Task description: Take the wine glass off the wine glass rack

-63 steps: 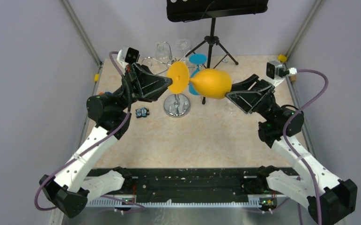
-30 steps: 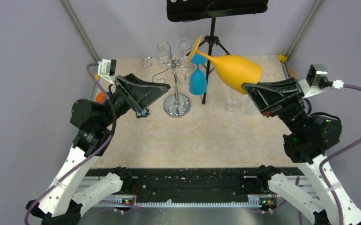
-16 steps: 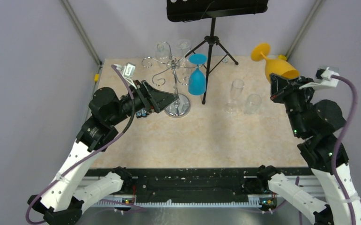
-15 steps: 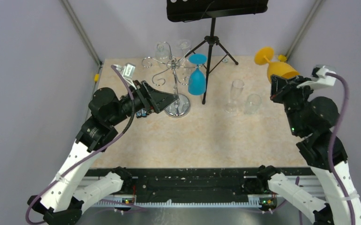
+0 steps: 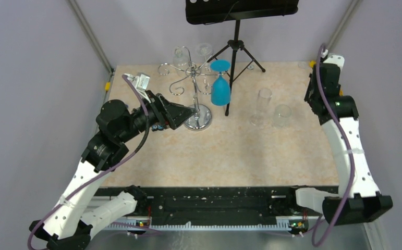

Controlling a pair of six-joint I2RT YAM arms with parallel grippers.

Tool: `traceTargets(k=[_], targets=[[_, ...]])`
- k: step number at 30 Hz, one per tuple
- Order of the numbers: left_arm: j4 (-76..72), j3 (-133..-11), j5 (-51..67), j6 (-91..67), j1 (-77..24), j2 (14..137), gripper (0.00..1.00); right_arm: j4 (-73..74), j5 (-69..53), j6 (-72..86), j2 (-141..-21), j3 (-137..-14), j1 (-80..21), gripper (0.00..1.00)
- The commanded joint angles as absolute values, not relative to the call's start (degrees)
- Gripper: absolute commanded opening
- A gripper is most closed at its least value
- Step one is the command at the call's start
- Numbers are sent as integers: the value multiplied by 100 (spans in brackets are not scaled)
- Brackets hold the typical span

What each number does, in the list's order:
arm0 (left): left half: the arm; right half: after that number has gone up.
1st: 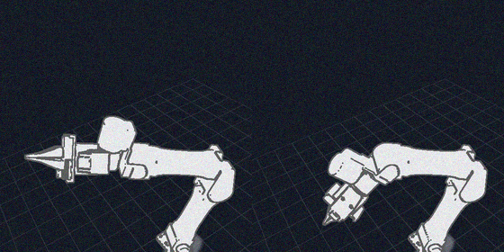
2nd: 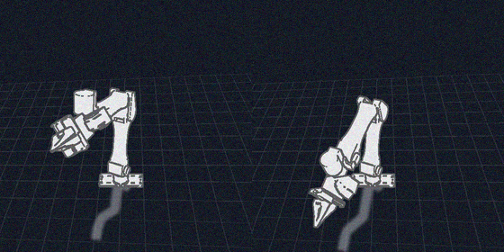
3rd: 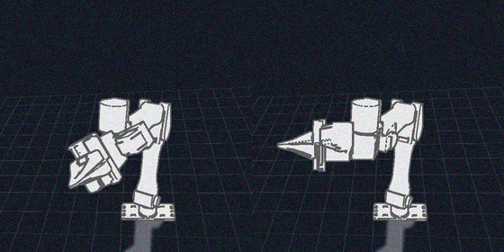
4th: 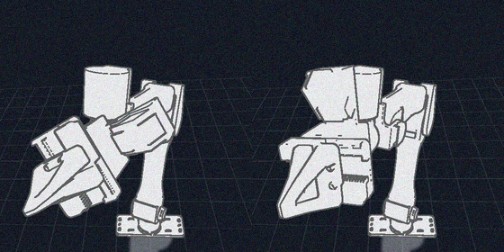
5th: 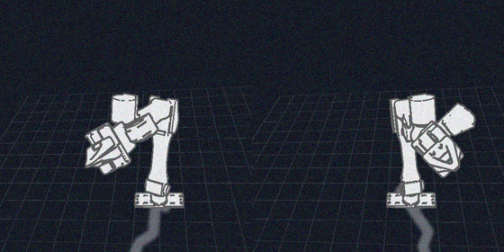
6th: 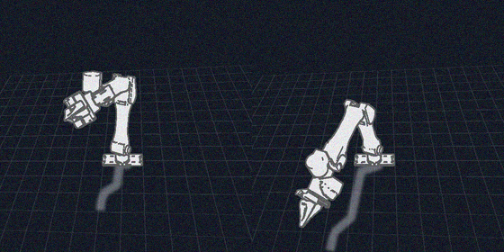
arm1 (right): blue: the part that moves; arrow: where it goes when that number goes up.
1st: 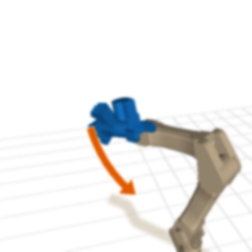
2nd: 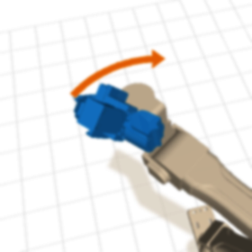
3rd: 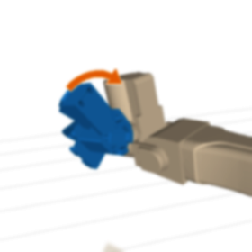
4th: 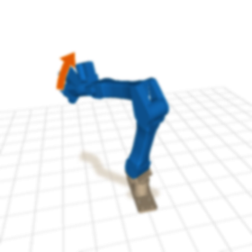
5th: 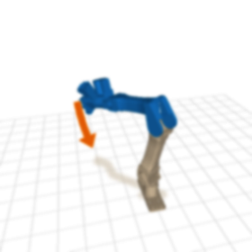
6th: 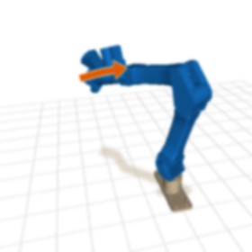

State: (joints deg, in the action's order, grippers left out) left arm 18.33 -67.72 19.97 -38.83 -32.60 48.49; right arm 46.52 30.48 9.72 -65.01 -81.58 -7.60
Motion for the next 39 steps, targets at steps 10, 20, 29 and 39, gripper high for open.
traceTargets(k=[10, 20, 29, 39], targets=[[1755, -6632, 2081, -3481, -3252, 4711, 79, 5571, 1164, 284, -8454, -9267, 167, 0], [1485, -6442, 2351, -3692, -3251, 4796, 79, 5309, 810, 255, -8985, -8927, 181, 0], [1503, -6406, 2278, -3763, -3252, 4718, 79, 5217, 957, 320, -9220, -8776, 254, 0], [1521, -6346, 2273, -3828, -3248, 4669, 77, 5348, 1111, 298, -9523, -9024, 317, 13]])
